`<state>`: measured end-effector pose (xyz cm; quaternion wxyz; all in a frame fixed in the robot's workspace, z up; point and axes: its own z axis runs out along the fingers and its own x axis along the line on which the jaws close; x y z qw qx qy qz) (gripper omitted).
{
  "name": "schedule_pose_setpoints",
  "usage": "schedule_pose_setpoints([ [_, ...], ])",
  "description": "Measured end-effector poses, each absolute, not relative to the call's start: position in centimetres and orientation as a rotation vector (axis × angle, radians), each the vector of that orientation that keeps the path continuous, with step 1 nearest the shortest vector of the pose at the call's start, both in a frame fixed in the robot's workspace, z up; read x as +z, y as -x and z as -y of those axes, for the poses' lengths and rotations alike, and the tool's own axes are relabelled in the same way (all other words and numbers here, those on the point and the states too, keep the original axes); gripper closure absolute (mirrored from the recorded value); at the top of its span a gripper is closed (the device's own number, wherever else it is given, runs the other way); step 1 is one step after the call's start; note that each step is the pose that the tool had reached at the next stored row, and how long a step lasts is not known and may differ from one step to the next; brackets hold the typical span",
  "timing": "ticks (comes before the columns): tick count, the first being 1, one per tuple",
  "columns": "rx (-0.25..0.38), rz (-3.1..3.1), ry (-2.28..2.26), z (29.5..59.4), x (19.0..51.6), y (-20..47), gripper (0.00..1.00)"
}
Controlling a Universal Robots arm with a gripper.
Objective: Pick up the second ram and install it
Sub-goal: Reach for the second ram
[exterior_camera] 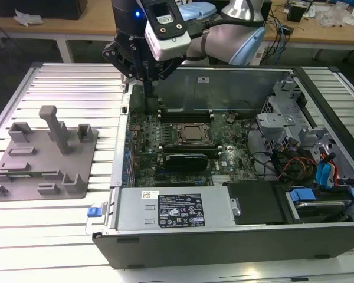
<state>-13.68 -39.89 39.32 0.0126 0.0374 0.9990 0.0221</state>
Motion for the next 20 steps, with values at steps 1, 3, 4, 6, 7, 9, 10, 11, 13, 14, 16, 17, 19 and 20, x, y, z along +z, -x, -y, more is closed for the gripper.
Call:
schedule_pose_setpoints([
  [1, 0.069, -3.113, -0.117, 39.9, 39.3, 13.9, 0.92],
  [3, 0.069, -3.113, -0.117, 39.9, 39.3, 14.3, 0.92],
  [4, 0.069, -3.113, -0.117, 39.9, 39.3, 14.5, 0.92],
  [6, 0.069, -3.113, -0.116, 39.9, 39.3, 15.1, 0.92],
  [7, 0.069, -3.113, -0.116, 39.9, 39.3, 15.3, 0.92],
  [9, 0.069, -3.113, -0.116, 39.9, 39.3, 15.6, 0.92],
  [10, 0.069, -3.113, -0.117, 39.9, 39.3, 16.0, 0.92],
  [11, 0.069, -3.113, -0.117, 39.9, 39.3, 16.2, 0.92],
  [13, 0.069, -3.113, -0.117, 39.9, 39.3, 16.5, 0.92],
  [14, 0.069, -3.113, -0.117, 39.9, 39.3, 16.7, 0.92],
  [16, 0.069, -3.112, -0.116, 39.9, 39.3, 17.4, 0.92],
  [17, 0.069, -3.112, -0.117, 39.9, 39.3, 17.7, 0.92],
  [19, 0.069, -3.112, -0.116, 39.9, 39.3, 18.3, 0.92],
  [20, 0.069, -3.112, -0.116, 39.9, 39.3, 18.4, 0.92],
])
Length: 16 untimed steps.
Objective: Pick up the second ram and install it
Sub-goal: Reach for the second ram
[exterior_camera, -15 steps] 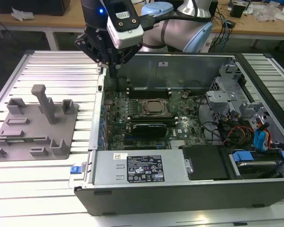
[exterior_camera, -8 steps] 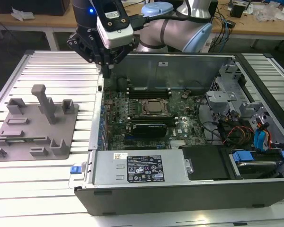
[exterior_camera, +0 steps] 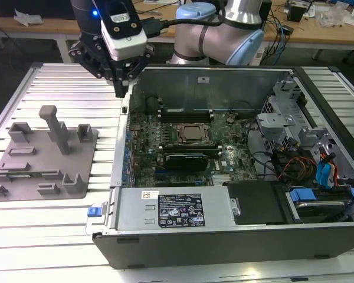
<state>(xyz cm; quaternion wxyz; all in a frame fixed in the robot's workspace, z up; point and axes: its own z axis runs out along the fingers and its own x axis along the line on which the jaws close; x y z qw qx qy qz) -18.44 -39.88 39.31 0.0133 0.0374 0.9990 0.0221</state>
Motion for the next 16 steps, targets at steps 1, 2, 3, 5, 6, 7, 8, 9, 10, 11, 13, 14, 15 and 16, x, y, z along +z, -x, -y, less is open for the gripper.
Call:
schedule_pose_setpoints([
  [1, 0.069, -3.112, -0.116, 39.9, 39.3, 18.7, 0.92],
  [2, 0.069, -3.112, -0.116, 39.9, 39.3, 18.8, 0.92],
  [3, 0.069, -3.112, -0.116, 39.9, 39.3, 19.1, 0.92],
  [5, 0.069, -3.112, -0.117, 39.9, 39.3, 19.7, 0.92],
  [6, 0.069, -3.111, -0.116, 39.9, 39.3, 20.0, 0.92],
  [7, 0.069, -3.111, -0.116, 39.9, 39.3, 20.2, 0.92],
  [8, 0.069, -3.111, -0.116, 39.9, 39.3, 20.5, 0.92],
  [9, 0.069, -3.111, -0.116, 39.9, 39.3, 20.8, 0.92],
  [10, 0.069, -3.111, -0.116, 39.9, 39.3, 20.9, 0.92],
  [11, 0.069, -3.111, -0.116, 39.9, 39.3, 21.2, 0.92],
  [13, 0.069, -3.110, -0.116, 39.9, 39.3, 21.7, 0.92],
  [14, 0.069, -3.110, -0.116, 39.9, 39.3, 21.9, 0.92],
  [15, 0.069, -3.110, -0.116, 39.9, 39.3, 22.1, 0.92],
  [16, 0.069, -3.110, -0.116, 39.9, 39.3, 22.6, 0.92],
])
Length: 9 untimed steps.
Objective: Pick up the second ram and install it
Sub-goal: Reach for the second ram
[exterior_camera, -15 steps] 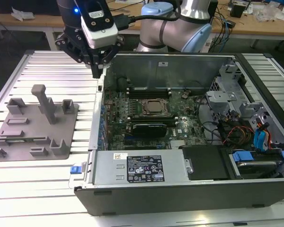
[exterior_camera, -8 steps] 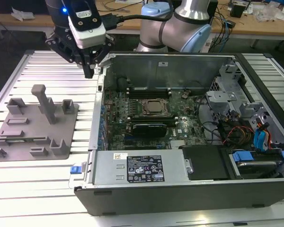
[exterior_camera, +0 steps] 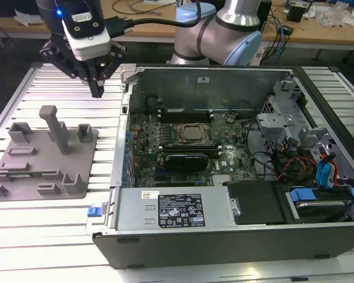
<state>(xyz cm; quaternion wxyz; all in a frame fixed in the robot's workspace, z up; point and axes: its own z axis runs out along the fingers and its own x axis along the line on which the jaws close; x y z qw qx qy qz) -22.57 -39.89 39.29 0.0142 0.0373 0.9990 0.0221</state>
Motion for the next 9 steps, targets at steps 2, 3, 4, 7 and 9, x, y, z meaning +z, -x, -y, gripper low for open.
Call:
schedule_pose_setpoints([
  [2, 0.069, -3.110, -0.116, 39.9, 39.3, 23.0, 0.92],
  [3, 0.069, -3.110, -0.116, 39.9, 39.3, 23.1, 0.92],
  [4, 0.069, -3.110, -0.116, 39.9, 39.3, 23.4, 0.92],
  [7, 0.069, -3.110, -0.116, 39.9, 39.3, 24.1, 0.92],
  [9, 0.069, -3.110, -0.116, 39.9, 39.3, 24.5, 0.92],
])
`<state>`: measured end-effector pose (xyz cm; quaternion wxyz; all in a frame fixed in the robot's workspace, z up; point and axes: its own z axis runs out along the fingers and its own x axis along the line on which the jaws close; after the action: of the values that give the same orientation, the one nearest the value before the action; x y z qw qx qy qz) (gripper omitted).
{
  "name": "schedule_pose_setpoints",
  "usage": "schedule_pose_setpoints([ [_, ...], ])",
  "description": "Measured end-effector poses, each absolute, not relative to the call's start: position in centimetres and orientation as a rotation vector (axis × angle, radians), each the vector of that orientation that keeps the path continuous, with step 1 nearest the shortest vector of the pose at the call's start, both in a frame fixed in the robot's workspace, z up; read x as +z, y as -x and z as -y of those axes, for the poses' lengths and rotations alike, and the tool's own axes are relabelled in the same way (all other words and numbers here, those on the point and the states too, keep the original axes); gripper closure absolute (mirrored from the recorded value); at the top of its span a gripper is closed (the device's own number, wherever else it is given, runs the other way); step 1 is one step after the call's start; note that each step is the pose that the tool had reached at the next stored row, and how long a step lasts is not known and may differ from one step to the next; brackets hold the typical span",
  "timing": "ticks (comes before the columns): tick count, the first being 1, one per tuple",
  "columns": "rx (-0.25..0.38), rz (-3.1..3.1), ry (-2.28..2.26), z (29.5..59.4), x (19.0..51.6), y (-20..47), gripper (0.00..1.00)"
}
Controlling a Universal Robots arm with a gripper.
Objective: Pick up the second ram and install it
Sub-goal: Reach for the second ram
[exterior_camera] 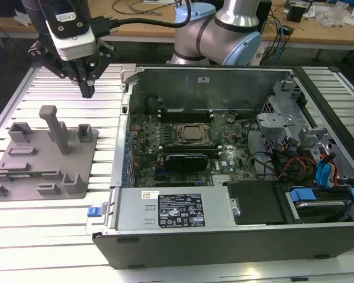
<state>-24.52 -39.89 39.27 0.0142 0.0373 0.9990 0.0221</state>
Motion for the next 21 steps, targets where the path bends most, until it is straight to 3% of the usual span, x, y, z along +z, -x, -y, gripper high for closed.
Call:
schedule_pose_setpoints([
  [21, 0.069, -3.110, -0.116, 39.9, 37.6, 32.7, 0.92],
])
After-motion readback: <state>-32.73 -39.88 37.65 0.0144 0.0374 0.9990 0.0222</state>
